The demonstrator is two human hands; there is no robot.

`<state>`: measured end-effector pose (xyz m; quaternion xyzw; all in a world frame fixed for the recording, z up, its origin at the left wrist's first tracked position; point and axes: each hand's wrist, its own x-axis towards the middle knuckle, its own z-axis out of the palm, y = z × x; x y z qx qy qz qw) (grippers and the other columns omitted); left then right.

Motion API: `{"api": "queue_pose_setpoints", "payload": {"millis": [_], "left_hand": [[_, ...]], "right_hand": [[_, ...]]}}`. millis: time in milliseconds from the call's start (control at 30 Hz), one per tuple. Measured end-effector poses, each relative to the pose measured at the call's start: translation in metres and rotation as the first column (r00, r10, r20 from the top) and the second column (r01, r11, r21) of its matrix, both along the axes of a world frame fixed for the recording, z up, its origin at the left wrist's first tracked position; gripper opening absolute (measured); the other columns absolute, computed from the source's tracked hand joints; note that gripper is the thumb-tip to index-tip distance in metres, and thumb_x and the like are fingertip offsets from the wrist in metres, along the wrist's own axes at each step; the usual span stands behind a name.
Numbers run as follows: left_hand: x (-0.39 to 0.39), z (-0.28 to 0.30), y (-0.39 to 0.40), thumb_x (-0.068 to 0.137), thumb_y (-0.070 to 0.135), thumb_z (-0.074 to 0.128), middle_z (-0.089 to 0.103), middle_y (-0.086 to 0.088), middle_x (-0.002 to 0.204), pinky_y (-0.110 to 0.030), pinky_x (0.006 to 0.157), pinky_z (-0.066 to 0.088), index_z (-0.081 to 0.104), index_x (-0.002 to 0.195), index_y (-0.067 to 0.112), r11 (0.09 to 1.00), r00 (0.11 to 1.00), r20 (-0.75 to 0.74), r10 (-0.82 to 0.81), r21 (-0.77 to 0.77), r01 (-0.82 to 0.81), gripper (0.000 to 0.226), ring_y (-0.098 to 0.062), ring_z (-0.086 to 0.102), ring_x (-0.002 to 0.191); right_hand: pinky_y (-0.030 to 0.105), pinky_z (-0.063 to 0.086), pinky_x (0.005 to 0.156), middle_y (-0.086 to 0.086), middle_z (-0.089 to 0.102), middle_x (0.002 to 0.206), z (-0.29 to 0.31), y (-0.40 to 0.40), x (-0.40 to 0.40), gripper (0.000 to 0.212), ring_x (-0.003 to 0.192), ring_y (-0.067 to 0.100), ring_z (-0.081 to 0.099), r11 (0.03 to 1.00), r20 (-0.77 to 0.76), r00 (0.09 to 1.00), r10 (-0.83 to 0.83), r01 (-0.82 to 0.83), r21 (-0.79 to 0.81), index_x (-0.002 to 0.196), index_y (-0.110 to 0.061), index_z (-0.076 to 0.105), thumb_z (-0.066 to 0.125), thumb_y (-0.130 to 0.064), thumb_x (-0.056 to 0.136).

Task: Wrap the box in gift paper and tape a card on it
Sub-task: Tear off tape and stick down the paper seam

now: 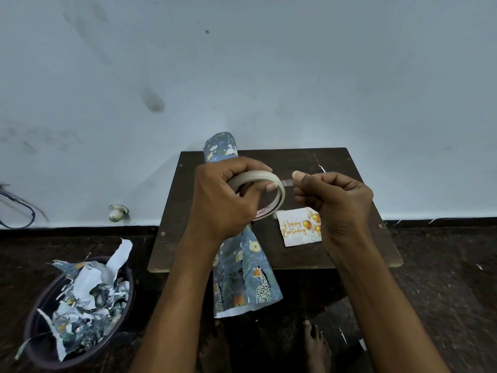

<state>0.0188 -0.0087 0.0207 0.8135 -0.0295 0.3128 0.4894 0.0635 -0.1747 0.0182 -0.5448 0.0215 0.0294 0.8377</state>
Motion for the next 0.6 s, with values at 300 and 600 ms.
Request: {"api": "queue_pose_setpoints", "payload": {"millis": [300,600], "left_hand": [[-0.010,-0.003,0.049,0.071,0.008,0.082,0.077,0.009,0.081,-0.028,0.071,0.054,0.074,0.083,0.017,0.961,0.993,0.115,0.029,-0.278,0.004,0.017,-0.015,0.072,0.074],[-0.026,0.004,0.076,0.075,0.008,0.079,0.076,0.013,0.078,-0.029,0.071,0.053,0.074,0.083,0.017,0.975,0.995,0.080,0.055,-0.218,-0.037,0.013,-0.014,0.070,0.073]], "right_hand": [[0.024,0.054,0.053,0.016,0.066,0.064,-0.005,0.011,0.000,0.014,0.052,0.018,0.064,1.000,-0.055,0.998,0.024,-0.023,0.019,0.070,0.008,0.066,0.078,0.008,0.077],[0.026,0.055,0.053,0.017,0.069,0.069,-0.014,0.039,-0.014,0.017,0.060,0.022,0.068,0.992,-0.045,0.993,0.111,-0.114,-0.058,0.068,0.002,0.067,0.081,0.003,0.078]]}}
